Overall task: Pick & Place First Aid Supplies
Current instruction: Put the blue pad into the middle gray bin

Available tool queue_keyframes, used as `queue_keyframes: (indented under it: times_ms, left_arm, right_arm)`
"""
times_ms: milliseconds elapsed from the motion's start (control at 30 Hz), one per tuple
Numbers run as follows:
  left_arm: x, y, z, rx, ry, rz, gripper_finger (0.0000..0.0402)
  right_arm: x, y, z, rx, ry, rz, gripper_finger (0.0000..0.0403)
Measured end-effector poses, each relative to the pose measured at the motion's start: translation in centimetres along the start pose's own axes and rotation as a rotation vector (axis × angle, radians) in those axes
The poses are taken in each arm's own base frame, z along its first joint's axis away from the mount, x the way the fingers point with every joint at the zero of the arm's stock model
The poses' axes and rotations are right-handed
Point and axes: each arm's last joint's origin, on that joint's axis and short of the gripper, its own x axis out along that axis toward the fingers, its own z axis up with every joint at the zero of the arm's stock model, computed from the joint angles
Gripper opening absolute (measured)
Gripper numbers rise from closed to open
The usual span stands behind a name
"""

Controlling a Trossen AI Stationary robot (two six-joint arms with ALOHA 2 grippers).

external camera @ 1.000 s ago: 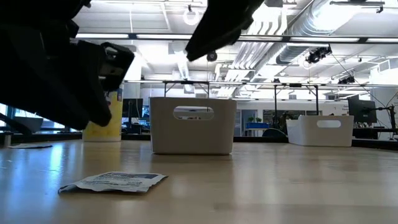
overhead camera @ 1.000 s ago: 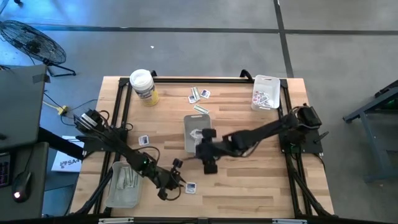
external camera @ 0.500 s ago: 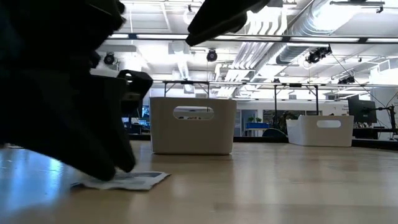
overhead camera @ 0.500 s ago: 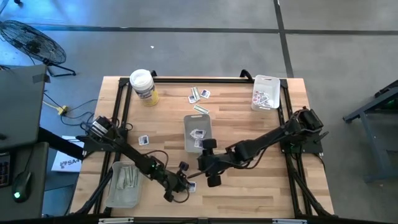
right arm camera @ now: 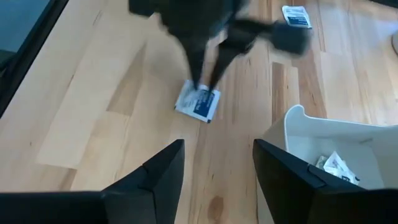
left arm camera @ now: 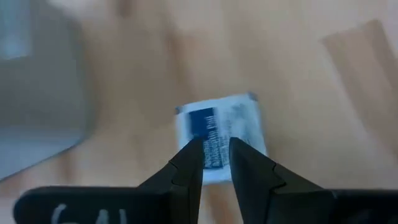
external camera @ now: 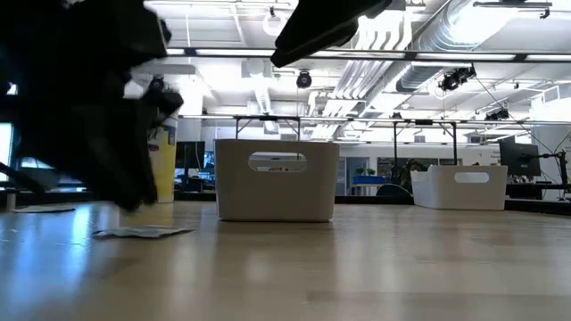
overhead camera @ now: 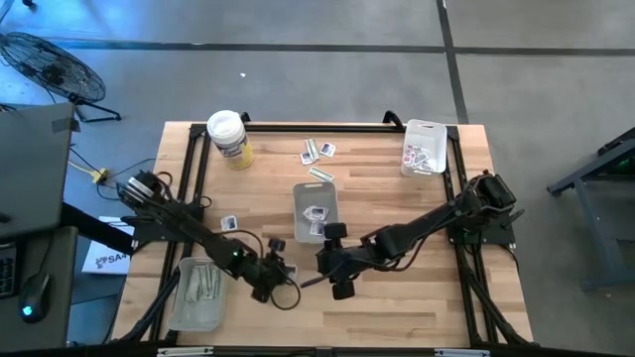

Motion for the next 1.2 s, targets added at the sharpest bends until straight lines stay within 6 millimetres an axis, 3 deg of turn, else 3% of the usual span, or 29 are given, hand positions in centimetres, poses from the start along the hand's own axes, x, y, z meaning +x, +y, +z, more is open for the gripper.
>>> queue_keyframes:
  times_ms: [167,300,400,533,800,1000,1200]
  left_arm:
    - [-2.2,0.5,0.3,-0.034,-0.013,0.039,0.0075]
    - [-2.8,-0.8,0.5,-0.012,-0.046,-0.052,0.0075]
    - [-2.0,-2.2,0.0,0.025,-0.022,-0.084,0.0076]
    - [-1.6,-3.1,-0.6,0.025,-0.016,-0.001,0.0077]
    - [-1.4,-2.9,-0.7,-0.029,-0.014,0.057,0.0077]
    - [-0.1,-3.3,-1.3,-0.036,0.015,0.075,0.0079]
    - [0.2,-3.4,-1.5,-0.036,0.019,0.115,0.0120]
  right_arm:
    - [-0.1,0.2,0.0,-0.006,-0.001,-0.024,0.0184]
    - [-0.1,0.5,-0.1,-0.020,-0.004,-0.033,0.0185]
    - [0.6,0.9,-0.4,-0.031,0.009,-0.030,0.0185]
    - [2.2,1.2,-1.0,-0.039,0.029,-0.035,0.0184]
    - [4.0,1.4,-1.3,-0.042,0.015,-0.029,0.0185]
    - [4.9,1.3,-1.7,-0.047,0.020,-0.029,0.0185]
    - [5.0,1.2,-1.7,-0.044,0.023,-0.033,0.0184]
